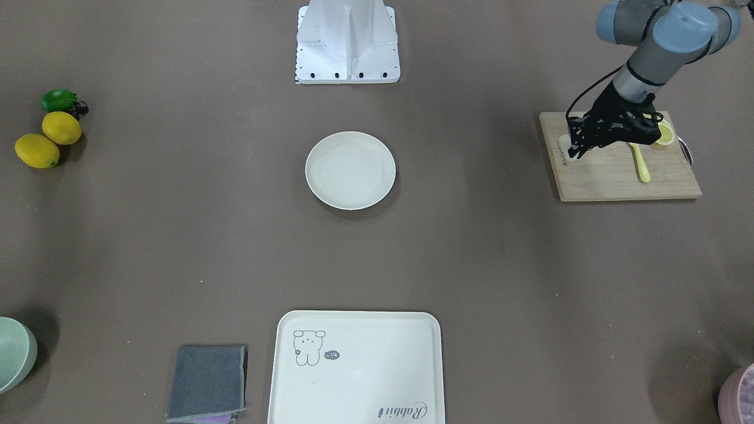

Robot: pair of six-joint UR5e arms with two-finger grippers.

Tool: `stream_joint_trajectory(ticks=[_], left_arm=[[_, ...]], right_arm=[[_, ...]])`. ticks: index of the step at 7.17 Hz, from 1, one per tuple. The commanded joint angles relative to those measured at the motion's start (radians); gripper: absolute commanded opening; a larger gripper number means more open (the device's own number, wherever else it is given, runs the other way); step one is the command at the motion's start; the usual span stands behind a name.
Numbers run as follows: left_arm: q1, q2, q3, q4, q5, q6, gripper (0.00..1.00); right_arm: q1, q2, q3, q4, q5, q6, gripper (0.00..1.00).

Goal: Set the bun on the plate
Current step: 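Grasp the pale bun on the cutting board with the left gripper, then carry the bun with the left gripper and lower it onto the plate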

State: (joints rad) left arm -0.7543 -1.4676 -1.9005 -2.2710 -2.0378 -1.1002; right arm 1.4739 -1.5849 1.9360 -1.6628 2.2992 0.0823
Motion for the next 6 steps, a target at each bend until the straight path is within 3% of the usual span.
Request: stream_joint_trajectory(ticks=[1, 3, 5, 6], left_arm=[[0.076, -0.266, 0.007, 0.107, 0.019, -0.252, 0.00], [0.190, -0.545, 0.078, 0.313, 0.165, -0.376, 0.00], [0.284, -0.695, 0.209, 0.318, 0.269, -0.434, 0.00], [0.300, -0.717, 0.234, 0.317, 0.281, -0.437, 0.21]], right_arm=[[0.063, -0.068, 0.001, 0.002, -0.003, -0.068, 1.00], [0.098, -0.107, 0.003, 0.006, -0.010, -0.084, 1.00], [0.105, -0.125, -0.003, 0.008, -0.009, -0.134, 1.00], [0.106, -0.130, -0.005, 0.009, -0.010, -0.134, 1.00]])
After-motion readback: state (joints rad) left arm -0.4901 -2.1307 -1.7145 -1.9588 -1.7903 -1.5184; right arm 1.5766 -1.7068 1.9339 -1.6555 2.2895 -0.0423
